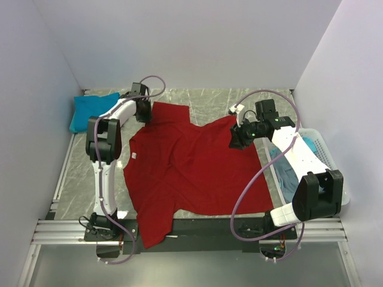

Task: Fold and stack the t-shirts
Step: Flatten the tshirt out

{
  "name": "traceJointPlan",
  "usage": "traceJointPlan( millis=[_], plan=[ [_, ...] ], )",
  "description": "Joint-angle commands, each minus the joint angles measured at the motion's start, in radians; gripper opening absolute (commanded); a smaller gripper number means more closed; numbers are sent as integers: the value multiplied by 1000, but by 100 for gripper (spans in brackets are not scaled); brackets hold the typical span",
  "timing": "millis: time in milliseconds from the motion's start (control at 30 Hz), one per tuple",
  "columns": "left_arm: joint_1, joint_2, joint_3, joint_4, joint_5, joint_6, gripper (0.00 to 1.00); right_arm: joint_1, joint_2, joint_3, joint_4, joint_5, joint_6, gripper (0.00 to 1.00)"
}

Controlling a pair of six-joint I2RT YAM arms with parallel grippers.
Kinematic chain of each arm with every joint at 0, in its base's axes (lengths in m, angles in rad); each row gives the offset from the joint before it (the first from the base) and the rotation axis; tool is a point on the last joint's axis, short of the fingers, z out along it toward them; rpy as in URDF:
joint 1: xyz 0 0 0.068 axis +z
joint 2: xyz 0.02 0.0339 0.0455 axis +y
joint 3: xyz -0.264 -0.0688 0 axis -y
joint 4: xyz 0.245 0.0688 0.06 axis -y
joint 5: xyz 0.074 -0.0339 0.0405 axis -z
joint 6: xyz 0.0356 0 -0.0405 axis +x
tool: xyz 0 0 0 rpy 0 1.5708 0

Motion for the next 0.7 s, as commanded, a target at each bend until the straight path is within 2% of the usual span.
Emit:
traceJointPlan(
  millis=[0,67,167,233,300,433,667],
  plan=[
    [8,-105,-139,-37,-45,-11,0,-7,0,0,-2,-6,-16,47],
    [8,-147,-216,-4,-43,-24,0,-6,5,0,-5,-11,-18,47],
    [11,-202,-238,8,-48,-31,0,-6,9,3,-13,-12,-21,47],
    [12,-202,-207,-3,-77,-31,7,-7,11,5,-16,-14,-24,47],
    [18,-193,-178,-3,-89,-39,22,-7,11,3,-13,-14,-25,47],
    [49,-141,-45,-9,-82,-60,32,-6,9,2,-14,-14,-28,47],
    [72,80,271,-116,-33,-47,37,-7,32,5,-27,-18,-41,47]
  ],
)
